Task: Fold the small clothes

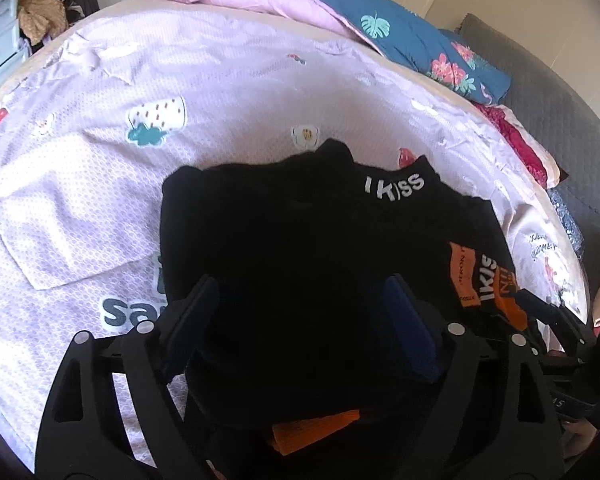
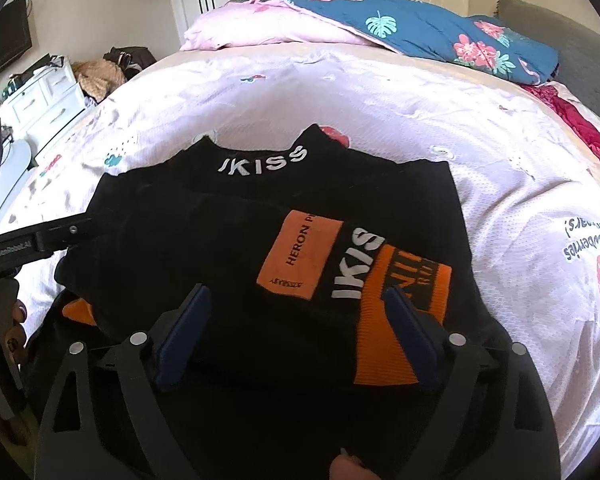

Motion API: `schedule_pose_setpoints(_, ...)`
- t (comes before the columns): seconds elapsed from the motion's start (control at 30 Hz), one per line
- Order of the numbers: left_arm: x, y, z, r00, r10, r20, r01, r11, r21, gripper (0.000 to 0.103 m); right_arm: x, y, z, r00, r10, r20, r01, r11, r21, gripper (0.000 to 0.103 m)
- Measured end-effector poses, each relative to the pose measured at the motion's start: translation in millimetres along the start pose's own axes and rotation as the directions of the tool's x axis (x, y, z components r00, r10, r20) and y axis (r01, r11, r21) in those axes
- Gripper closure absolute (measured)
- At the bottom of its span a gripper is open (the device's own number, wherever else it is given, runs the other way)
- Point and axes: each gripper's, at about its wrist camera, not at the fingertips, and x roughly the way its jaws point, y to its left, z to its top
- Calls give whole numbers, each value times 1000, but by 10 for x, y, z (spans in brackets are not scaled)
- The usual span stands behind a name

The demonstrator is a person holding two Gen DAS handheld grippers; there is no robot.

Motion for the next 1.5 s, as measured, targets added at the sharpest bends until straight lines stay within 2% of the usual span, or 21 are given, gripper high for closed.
schedule_pose_setpoints(0.2,-54,15,25,1000,24,18,-23,1000,-10,10,-63,-30,13,1000,-14,13,14,1000,14,9)
schedule_pose_setpoints(0.53,-223,-58,57,996,73,56,-74,997,8,9,-301,-214,38,998,-16,56,12,997,72,4)
schedule_pose_setpoints(0.93,-513,-328,-23,991,77,113,-85,994,62,9,-665,-395,116,994,-23,111,14,997,81,4)
schedule_pose_setpoints(1.5,-1171,-411,-128,973,96,209,-100,995,12,9,-1090,-385,122,984,20,176,-34,997,74,4)
